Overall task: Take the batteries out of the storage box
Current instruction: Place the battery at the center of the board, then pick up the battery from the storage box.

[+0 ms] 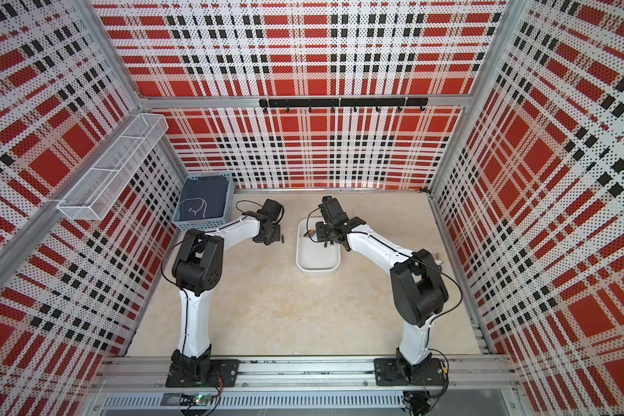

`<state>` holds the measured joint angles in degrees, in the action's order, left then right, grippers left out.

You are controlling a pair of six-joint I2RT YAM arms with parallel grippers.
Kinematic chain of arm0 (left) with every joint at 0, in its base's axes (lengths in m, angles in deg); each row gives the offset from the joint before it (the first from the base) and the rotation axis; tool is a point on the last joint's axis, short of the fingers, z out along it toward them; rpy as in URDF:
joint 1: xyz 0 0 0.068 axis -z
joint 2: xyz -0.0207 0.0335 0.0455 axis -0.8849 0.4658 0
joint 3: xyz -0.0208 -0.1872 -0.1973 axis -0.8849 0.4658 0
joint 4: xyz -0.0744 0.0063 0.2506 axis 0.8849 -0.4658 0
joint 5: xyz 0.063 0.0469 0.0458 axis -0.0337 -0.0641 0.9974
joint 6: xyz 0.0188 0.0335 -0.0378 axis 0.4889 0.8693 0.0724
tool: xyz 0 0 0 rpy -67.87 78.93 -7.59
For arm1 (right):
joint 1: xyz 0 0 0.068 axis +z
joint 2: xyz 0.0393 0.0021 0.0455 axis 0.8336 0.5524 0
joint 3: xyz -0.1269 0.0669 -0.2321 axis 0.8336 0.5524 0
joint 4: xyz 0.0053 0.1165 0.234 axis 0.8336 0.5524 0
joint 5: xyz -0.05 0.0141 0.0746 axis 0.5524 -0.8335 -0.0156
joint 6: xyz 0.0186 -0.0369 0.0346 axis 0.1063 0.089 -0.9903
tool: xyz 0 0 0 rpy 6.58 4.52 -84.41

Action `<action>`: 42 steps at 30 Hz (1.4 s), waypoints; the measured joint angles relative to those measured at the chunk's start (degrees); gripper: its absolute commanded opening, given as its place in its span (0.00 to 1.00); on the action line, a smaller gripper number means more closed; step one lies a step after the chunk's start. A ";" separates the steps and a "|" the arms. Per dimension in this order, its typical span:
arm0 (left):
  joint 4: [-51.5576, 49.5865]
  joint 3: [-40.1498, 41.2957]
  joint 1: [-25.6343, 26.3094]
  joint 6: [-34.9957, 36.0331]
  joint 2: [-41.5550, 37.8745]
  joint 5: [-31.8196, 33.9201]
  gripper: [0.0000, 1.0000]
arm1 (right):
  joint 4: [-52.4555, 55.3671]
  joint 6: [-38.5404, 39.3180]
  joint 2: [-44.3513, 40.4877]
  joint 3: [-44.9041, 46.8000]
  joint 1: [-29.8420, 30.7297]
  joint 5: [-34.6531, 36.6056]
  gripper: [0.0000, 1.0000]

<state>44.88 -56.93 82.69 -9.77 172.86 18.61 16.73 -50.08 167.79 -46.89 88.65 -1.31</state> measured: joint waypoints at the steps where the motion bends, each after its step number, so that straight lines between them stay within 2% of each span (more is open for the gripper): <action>1: 0.04 0.00 0.00 0.00 0.00 0.09 0.10 | 0.96 -0.37 1.33 -1.49 0.17 0.26 0.46; 9: 0.31 0.50 0.22 0.02 0.00 0.24 0.31 | 9.01 -4.28 11.39 -11.67 0.68 1.44 0.45; 18: -1.64 0.50 1.44 -0.07 -3.58 0.79 0.33 | 15.26 -7.06 17.25 -16.81 0.68 2.69 0.43; 24: -1.33 1.51 3.72 -1.25 -13.11 2.99 0.33 | 16.63 -8.20 19.50 -18.64 0.68 2.95 0.43; 31: 3.41 9.18 5.79 -3.43 -24.52 5.14 0.33 | 16.79 -8.85 21.97 -18.64 0.68 3.08 0.41; 36: 5.22 12.79 7.13 -4.07 -25.33 6.36 0.33 | 16.79 -9.49 24.46 -20.06 0.68 3.28 0.39; 42: 6.01 13.31 8.85 -4.31 -25.31 6.60 0.33 | 16.61 -10.64 25.97 -22.43 0.68 3.76 0.30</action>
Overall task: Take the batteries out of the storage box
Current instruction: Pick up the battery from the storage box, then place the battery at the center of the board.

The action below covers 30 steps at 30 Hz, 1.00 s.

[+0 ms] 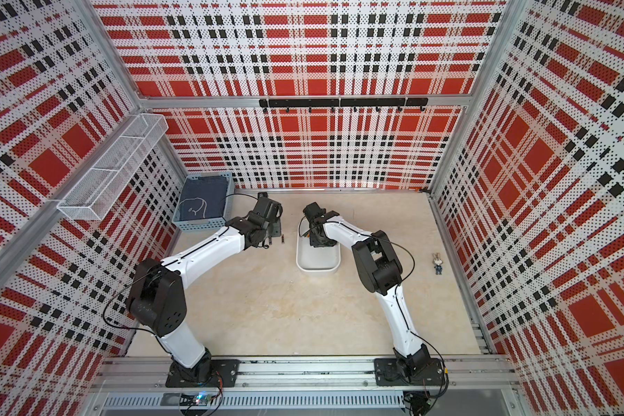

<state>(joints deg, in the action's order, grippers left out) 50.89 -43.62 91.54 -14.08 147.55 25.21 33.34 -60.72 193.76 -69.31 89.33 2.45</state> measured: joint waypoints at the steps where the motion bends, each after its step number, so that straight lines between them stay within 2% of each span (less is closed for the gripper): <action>1: 0.15 0.00 0.17 -0.04 0.00 0.02 0.33 | -0.04 -0.09 0.00 -0.09 0.00 0.02 0.28; 6: 0.42 -0.17 0.79 -0.22 0.57 0.04 0.33 | -0.26 -0.24 0.04 0.13 0.00 0.07 0.12; 12: 0.42 -0.96 1.40 -0.42 1.49 0.68 0.33 | -2.27 -0.37 -1.66 3.08 0.02 0.33 0.00; 24: 4.39 -1.07 5.29 -0.55 -0.63 9.22 0.32 | -3.39 -0.37 -13.53 7.76 -0.90 -3.82 0.00; 30: 7.56 -1.16 6.64 0.87 -2.43 10.19 0.33 | -3.39 1.60 -21.66 7.98 -6.12 -2.84 0.00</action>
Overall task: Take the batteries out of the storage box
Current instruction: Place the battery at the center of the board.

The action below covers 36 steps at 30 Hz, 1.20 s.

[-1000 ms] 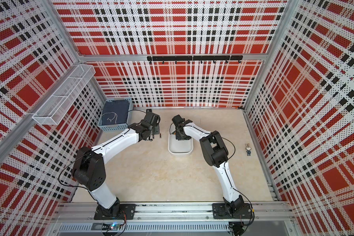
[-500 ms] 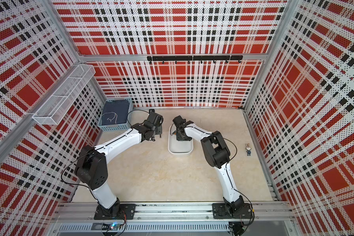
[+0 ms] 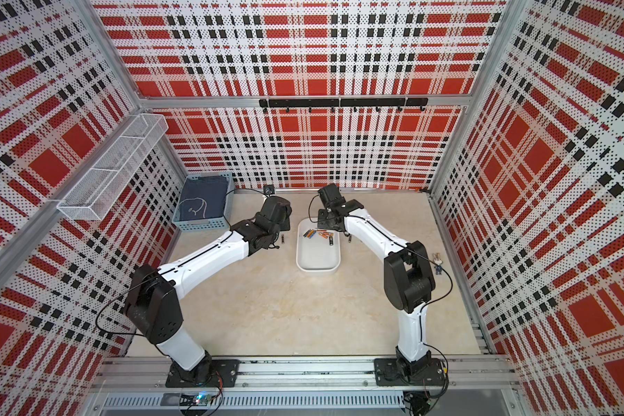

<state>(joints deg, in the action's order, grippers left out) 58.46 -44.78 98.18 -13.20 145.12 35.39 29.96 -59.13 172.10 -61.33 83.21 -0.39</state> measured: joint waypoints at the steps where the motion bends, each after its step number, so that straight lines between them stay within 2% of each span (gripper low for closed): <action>1: 0.20 0.00 0.20 0.31 0.02 0.00 0.33 | -0.26 0.59 -0.90 0.42 -1.44 0.31 0.00; 6: 2.08 0.00 1.44 1.22 0.02 -0.46 0.35 | -2.99 5.62 -3.87 6.58 -12.22 2.01 0.00; 10: 4.66 0.11 1.55 1.46 0.02 -2.32 0.35 | -3.28 9.70 -1.68 8.66 -17.38 2.62 0.00; 14: 6.40 0.57 1.55 2.25 0.04 -4.33 0.35 | -3.58 13.18 2.67 8.57 -18.14 1.68 0.00; 21: 7.08 2.69 1.55 3.10 0.07 -5.57 0.35 | -2.69 14.84 11.10 5.73 -18.82 1.09 0.00; 31: 7.39 5.44 1.11 3.45 0.07 -6.40 0.35 | -2.54 15.41 13.55 5.05 -20.04 1.75 0.00; 36: 7.41 5.64 1.07 3.54 0.07 -6.43 0.35 | -2.71 15.91 14.16 4.85 -20.28 1.97 0.06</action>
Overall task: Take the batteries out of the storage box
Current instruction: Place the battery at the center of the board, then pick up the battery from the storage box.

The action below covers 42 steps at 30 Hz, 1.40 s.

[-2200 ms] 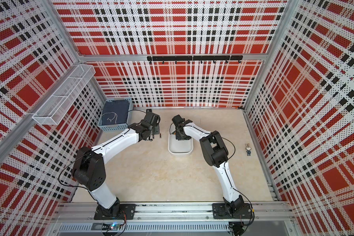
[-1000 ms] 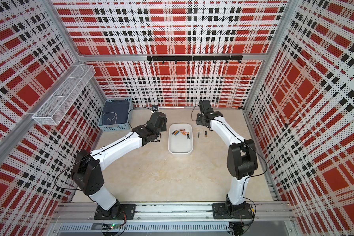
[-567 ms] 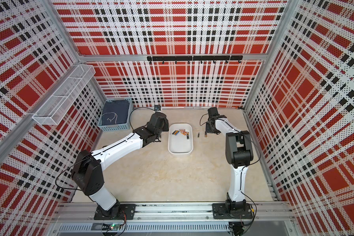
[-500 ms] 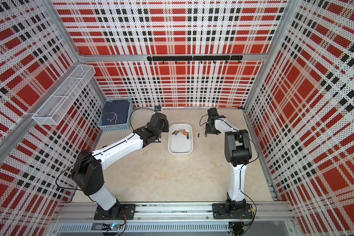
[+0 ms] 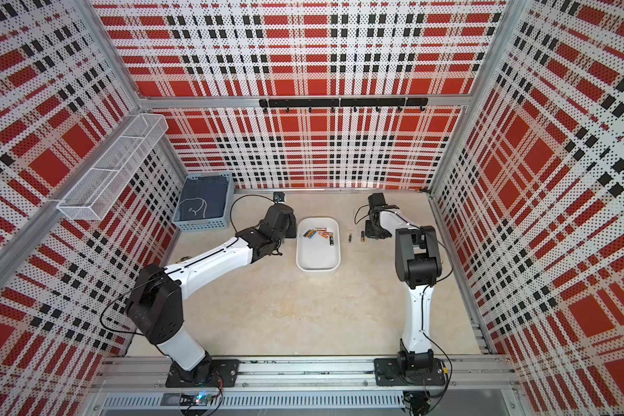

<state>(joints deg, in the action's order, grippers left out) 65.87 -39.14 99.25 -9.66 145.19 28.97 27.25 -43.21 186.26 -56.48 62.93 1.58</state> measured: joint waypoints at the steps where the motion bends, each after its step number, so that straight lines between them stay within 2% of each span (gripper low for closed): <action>1: 0.00 0.00 -0.04 0.02 0.00 0.00 0.35 | 0.00 0.07 0.02 -0.02 0.00 0.04 0.08; 8: -0.02 0.00 -0.31 0.04 -0.02 0.24 0.38 | 0.09 0.46 0.02 -0.04 0.00 0.24 0.24; 15: -1.64 -0.90 -0.98 -1.57 -0.11 0.68 0.42 | 1.99 0.13 -1.49 -0.04 -0.04 -0.44 0.30; 18: -3.52 -4.35 -1.09 -2.23 0.55 -1.31 0.42 | 3.02 -0.70 -5.75 0.90 -0.02 -0.79 0.33; 20: -5.01 -9.33 -1.03 -2.38 2.86 -3.10 0.37 | 2.36 -1.38 -11.02 3.58 0.22 -1.25 0.34; 23: -7.32 -18.56 -0.52 -2.60 8.94 -4.98 0.35 | -2.16 -2.89 -22.62 11.56 0.28 -4.00 0.35; 28: -13.44 -34.29 0.70 -2.40 22.95 -8.81 0.30 | -16.85 -5.90 -41.22 29.00 0.46 -10.99 0.35; 34: -24.41 -52.98 1.46 -2.16 39.74 -11.65 0.32 | -33.00 -7.87 -50.21 49.75 0.70 -19.02 0.36; 37: -28.50 -57.96 1.38 -2.01 44.85 -12.46 0.32 | -37.97 -8.11 -53.57 58.66 0.96 -22.21 0.36; 42: -32.44 -58.18 0.63 -1.77 47.54 -13.20 0.33 | -45.40 -7.74 -60.65 70.14 1.25 -25.57 0.38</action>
<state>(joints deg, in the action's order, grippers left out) 33.43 -97.32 99.89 -11.43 192.73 15.77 -18.15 -50.95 125.61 13.66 64.17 -24.00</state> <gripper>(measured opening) 0.329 0.377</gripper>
